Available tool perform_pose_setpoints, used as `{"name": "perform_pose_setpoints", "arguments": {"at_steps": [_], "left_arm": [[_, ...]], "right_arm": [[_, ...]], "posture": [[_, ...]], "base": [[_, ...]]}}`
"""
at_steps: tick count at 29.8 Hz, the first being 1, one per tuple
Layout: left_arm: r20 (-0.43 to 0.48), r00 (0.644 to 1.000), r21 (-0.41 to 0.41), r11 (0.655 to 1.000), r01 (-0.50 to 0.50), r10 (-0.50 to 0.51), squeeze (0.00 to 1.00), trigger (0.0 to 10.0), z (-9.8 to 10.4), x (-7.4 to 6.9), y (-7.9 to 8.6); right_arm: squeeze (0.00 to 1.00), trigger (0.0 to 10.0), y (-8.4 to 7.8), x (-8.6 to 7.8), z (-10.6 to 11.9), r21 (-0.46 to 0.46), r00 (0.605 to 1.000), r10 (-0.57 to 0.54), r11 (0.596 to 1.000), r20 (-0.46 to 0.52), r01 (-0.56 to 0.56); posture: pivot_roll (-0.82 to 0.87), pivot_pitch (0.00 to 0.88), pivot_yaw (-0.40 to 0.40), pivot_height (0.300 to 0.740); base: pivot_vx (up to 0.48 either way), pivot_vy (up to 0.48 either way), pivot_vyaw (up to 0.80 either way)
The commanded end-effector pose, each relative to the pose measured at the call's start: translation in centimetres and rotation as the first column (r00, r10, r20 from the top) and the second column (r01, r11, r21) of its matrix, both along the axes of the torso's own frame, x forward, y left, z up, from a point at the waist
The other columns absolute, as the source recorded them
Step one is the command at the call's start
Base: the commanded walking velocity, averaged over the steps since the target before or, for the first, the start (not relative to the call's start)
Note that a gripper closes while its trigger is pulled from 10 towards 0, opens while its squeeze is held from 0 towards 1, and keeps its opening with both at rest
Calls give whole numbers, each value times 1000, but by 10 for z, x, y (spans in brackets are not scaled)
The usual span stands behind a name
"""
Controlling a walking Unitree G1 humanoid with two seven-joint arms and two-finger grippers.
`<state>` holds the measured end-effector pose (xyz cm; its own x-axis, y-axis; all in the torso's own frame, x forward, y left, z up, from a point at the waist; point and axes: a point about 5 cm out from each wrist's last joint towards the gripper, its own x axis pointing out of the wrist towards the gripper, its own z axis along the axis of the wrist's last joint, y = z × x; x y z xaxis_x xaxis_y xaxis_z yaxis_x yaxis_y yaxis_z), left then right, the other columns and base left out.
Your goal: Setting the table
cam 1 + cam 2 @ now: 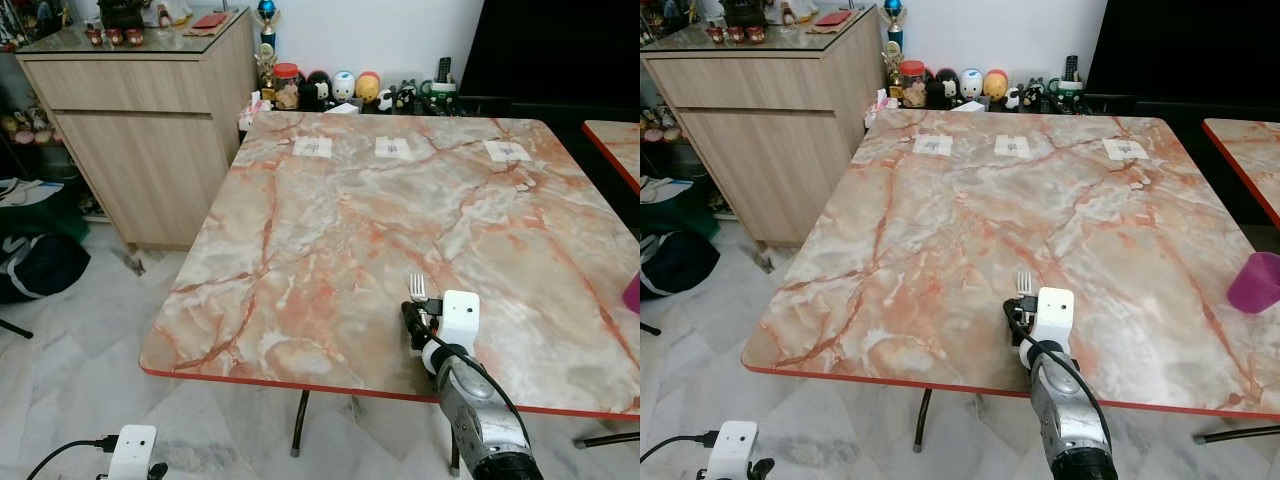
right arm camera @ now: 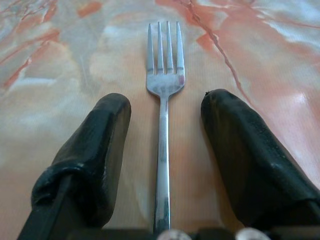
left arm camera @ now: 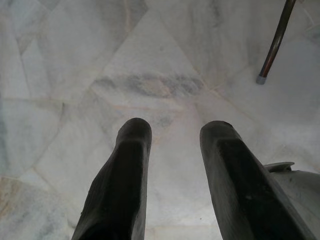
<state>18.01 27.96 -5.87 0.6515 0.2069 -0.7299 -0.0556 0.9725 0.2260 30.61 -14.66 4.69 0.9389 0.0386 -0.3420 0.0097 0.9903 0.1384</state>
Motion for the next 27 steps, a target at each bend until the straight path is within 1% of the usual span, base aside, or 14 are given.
{"name": "perform_pose_setpoints", "arguments": {"at_steps": [1,4,7,8,27], "left_arm": [[-21,1000,0,1000,-2,2,0,10000,-2,-3,1],[-21,1000,-1,1000,-2,2,0,10000,-2,-3,1],[-21,1000,-3,1000,-3,3,0,10000,-2,-3,1],[-22,1000,-3,1000,-3,3,0,10000,-2,-3,1],[-27,1000,-15,1000,-2,2,0,10000,-2,-4,0]], "right_arm": [[0,10000,-1,1,-4,7,999,2,1000,-36,-2],[0,10000,0,1,-9,15,997,27,1000,-72,-26],[0,10000,1,1,-11,14,995,45,999,-86,-44],[0,0,2,1,-11,18,995,50,999,-87,-49],[0,0,4,0,-14,19,993,70,998,-96,-68]], "posture": [[104,6,-10,740],[104,7,-10,740],[104,7,-10,740],[106,7,-10,740],[107,7,-13,740]], "base": [[0,0,0],[0,0,0],[0,0,0],[0,0,0],[0,0,0]]}}
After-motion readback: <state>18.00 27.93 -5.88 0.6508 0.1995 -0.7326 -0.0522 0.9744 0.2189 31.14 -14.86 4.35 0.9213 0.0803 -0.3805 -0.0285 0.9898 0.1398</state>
